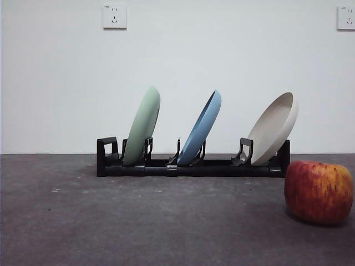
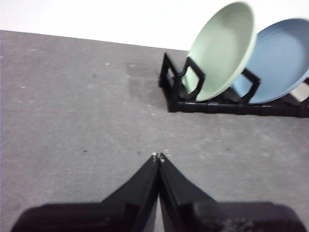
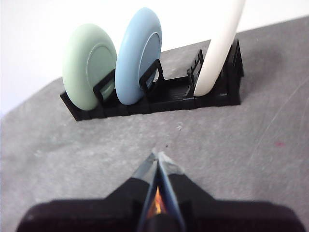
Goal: Take the green plate from the plate rack,put the plate on the table,take the apple from the table,put the apple in the plate
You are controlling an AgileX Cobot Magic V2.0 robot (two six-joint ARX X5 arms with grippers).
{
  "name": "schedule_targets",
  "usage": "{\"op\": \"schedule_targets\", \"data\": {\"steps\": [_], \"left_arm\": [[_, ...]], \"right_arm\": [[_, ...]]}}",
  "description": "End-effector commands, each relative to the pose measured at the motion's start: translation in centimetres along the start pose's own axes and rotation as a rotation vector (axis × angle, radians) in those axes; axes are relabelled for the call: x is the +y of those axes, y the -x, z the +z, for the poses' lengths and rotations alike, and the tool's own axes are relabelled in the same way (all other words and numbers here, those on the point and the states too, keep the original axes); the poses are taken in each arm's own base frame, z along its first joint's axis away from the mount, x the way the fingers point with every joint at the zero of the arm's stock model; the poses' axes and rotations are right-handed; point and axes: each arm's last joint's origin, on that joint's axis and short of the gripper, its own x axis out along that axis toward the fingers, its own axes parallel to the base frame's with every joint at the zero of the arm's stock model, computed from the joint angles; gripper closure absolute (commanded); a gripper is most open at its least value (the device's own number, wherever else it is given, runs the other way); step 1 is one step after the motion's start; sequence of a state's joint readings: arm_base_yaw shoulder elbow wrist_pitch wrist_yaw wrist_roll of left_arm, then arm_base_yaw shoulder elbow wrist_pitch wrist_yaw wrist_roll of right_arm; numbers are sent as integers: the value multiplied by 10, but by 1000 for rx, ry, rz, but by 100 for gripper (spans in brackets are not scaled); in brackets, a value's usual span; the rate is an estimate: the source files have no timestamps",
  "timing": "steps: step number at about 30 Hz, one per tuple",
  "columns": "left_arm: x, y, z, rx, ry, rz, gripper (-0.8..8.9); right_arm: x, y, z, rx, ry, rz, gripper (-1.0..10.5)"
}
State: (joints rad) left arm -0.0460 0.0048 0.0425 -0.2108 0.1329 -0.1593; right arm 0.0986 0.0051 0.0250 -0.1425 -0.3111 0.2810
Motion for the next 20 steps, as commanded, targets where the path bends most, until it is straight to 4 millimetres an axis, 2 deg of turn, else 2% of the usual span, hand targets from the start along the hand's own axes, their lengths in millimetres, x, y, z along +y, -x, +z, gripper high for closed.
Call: {"op": "schedule_targets", "data": {"steps": [1, 9, 20], "left_arm": [[-3, 5, 13, -33, 42, -20, 821], [-14, 20, 50, -46, 71, -118, 821], [-29, 20, 108, 113, 38, -300, 821]], "right_arm": [[4, 3, 11, -34, -64, 10, 959], [18, 9, 51, -42, -60, 18, 959], [38, 2, 112, 222, 7, 110, 959]]}}
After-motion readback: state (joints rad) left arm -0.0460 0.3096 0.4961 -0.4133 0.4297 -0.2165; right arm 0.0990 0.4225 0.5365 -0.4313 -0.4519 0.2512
